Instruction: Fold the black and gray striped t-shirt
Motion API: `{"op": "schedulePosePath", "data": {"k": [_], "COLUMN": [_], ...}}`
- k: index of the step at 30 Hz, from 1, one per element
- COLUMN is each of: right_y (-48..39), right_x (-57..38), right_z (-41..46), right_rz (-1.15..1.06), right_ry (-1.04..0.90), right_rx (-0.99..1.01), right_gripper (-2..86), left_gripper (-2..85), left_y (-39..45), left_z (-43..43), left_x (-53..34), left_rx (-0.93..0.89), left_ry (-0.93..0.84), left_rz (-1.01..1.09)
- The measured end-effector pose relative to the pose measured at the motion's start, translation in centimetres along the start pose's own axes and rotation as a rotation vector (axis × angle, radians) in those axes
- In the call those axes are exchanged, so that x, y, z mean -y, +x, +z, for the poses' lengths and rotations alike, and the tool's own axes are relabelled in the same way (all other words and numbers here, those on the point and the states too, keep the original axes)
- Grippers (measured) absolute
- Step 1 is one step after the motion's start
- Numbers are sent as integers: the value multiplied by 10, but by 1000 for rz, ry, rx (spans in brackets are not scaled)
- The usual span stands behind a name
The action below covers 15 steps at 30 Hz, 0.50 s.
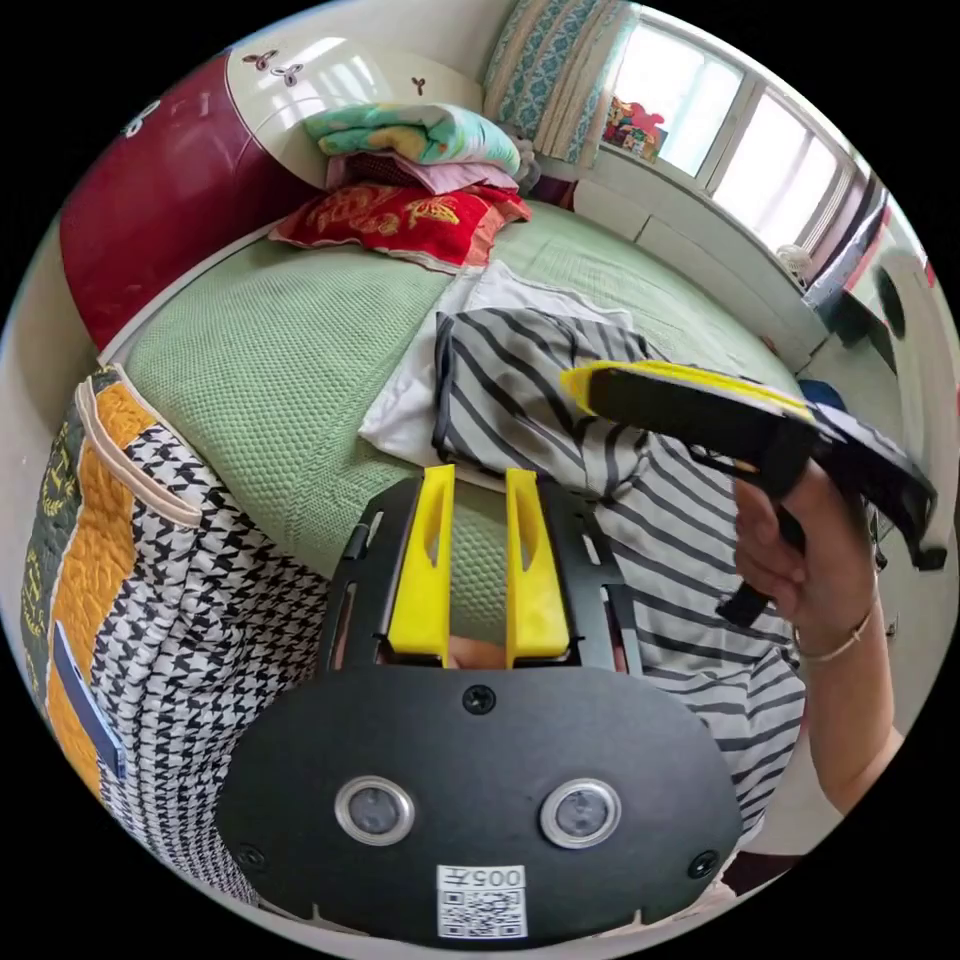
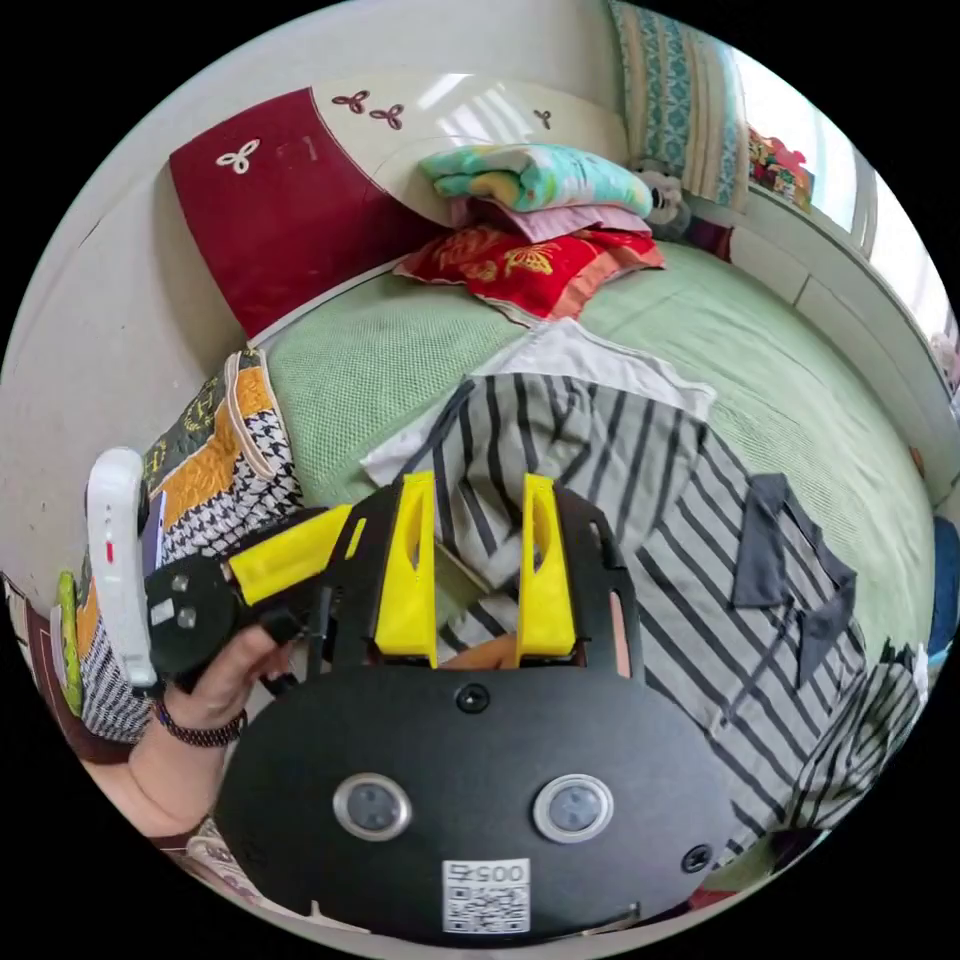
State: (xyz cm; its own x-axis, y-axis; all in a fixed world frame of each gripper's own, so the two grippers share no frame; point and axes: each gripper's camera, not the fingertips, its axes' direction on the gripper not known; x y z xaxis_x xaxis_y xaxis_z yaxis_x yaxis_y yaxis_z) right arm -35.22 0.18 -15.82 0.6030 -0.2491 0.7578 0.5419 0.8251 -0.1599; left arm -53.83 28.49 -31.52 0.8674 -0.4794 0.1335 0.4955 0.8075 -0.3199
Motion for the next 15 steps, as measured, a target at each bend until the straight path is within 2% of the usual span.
{"op": "schedulePosePath", "data": {"k": [6,11,15], "right_y": [10,16,30], "right_x": [59,80,82], "right_z": [60,94,75], "right_rz": [87,89,139], "right_ry": [-103,-206,-136], "right_rx": [75,4,7], "right_gripper": [132,78,40], "left_gripper": [85,22,5], "left_y": [-20,-37,-35], "left_z": [13,11,-3], "left_x": [14,17,18], "left_rx": [9,1,27], "left_ry": [-30,-31,10], "left_rz": [-16,-69,-14]}}
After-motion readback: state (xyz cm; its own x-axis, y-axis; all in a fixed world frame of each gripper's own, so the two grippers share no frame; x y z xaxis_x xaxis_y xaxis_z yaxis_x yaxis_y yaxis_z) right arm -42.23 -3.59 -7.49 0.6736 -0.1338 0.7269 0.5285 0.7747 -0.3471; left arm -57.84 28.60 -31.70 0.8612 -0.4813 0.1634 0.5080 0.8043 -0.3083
